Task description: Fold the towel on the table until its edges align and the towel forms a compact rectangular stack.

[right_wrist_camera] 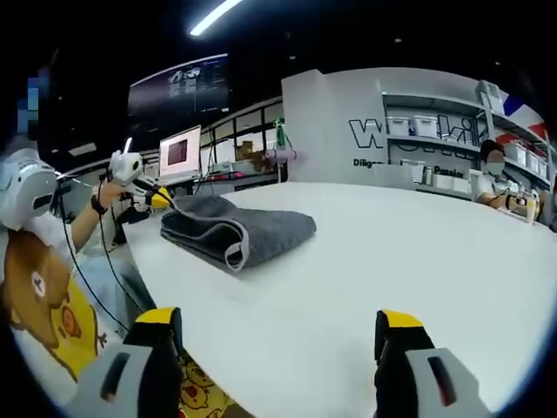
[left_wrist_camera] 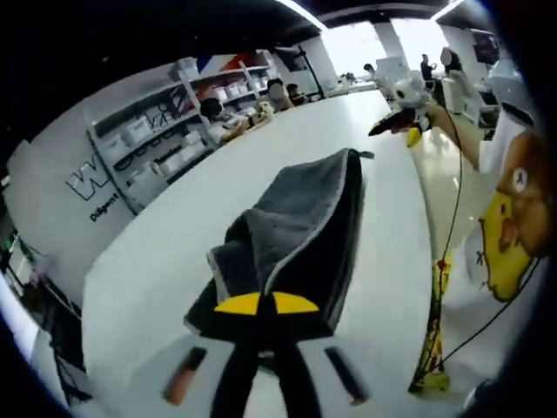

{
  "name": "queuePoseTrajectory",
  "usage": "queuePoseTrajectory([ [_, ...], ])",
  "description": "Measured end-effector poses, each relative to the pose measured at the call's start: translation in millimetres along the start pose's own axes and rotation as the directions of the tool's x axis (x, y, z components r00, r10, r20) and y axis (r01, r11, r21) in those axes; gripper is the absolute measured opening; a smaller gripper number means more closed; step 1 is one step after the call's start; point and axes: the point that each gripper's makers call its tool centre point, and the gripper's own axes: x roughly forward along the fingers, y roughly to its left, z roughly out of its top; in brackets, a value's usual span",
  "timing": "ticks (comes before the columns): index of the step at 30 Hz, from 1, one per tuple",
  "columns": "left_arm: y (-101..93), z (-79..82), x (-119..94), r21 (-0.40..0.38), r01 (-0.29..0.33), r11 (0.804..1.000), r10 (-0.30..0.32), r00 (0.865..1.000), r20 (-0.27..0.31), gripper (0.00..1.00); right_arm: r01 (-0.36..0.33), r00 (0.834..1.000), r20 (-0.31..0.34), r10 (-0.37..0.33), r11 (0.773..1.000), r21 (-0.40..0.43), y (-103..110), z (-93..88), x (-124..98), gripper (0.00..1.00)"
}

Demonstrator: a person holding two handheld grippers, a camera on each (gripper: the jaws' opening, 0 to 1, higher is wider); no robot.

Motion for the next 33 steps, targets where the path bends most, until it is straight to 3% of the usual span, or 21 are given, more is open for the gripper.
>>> queuePoseTrajectory([
  [8, -13.8, -23.3, 9, -0.063, -0.003, 0.998, 0.002, 1.000, -0.013, 0.05, -0.004, 1.000, -0.004, 0.004, 1.000, -0.001, 3, 0.2, 2, 0.96],
  [20, -23.1, -31.2, 11, -0.054, -0.011, 0.998, 0.008, 0.999, -0.042, 0.05, -0.004, 1.000, -0.008, 0.004, 1.000, 0.002, 4, -1.2, 3, 0.96],
  [28, -4.9, -12.0, -16, 0.028, -0.096, 0.995, 0.097, 0.995, -0.027, 0.04, 0.000, 1.000, -0.007, 0.000, 1.000, 0.001, 3, -0.4, 2, 0.96],
  [33, -11.7, -20.9, -13, 0.043, -0.079, 0.996, 0.082, 0.995, -0.058, 0.04, -0.005, 1.000, -0.009, 0.005, 1.000, 0.002, 4, -2.0, 3, 0.96],
])
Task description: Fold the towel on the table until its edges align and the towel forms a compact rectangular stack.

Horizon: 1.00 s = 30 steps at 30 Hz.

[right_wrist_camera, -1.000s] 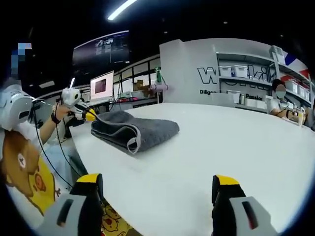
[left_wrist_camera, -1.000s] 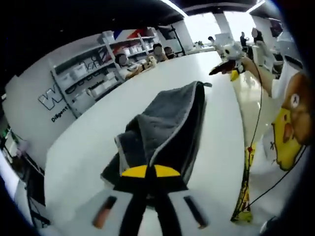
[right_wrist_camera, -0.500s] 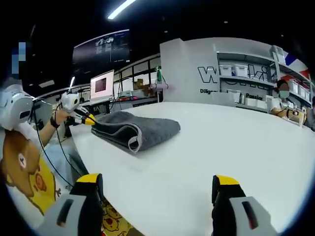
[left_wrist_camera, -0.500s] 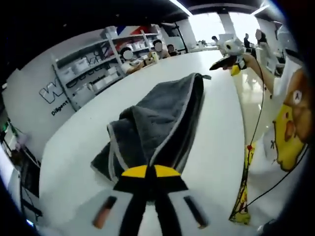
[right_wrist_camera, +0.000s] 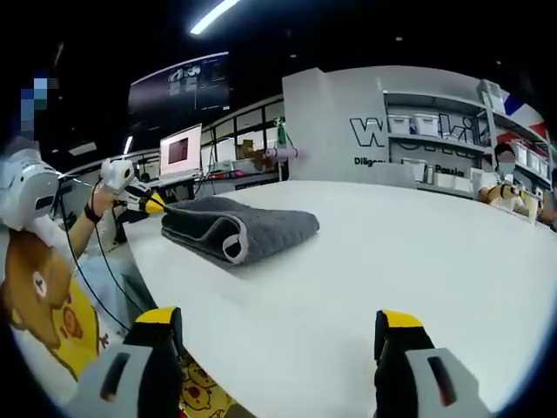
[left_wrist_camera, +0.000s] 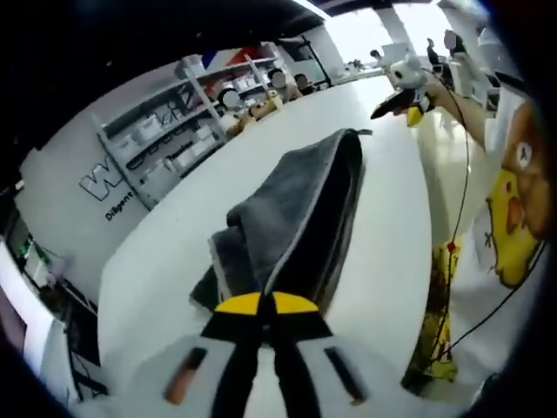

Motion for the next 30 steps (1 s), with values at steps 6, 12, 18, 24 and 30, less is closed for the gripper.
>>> queuePoseTrajectory([
  [6, -3.7, -11.0, 7, -0.027, 0.019, 0.999, -0.019, 1.000, -0.019, 0.04, -0.001, 1.000, 0.000, 0.001, 1.000, -0.003, 0, 0.8, 0, 0.96],
  [12, -5.8, -17.5, 10, -0.053, 0.033, 0.998, -0.034, 0.999, -0.028, 0.04, 0.004, 1.000, 0.001, -0.004, 1.000, -0.001, 0, 1.0, -1, 0.96],
  [18, -11.5, -26.1, 17, -0.079, 0.056, 0.995, -0.059, 0.997, -0.039, 0.05, 0.016, 1.000, 0.000, -0.016, 1.000, 0.003, -3, 0.8, -2, 0.95],
  [24, -15.8, -32.6, 22, -0.110, 0.071, 0.991, -0.076, 0.996, -0.037, 0.05, 0.027, 1.000, -0.006, -0.027, 1.000, 0.001, -6, 0.8, -2, 0.95],
  [30, -16.4, -32.1, 22, -0.120, 0.069, 0.990, -0.074, 0.997, -0.035, 0.05, 0.023, 1.000, -0.003, -0.023, 1.000, 0.001, -4, 1.3, -1, 0.95],
])
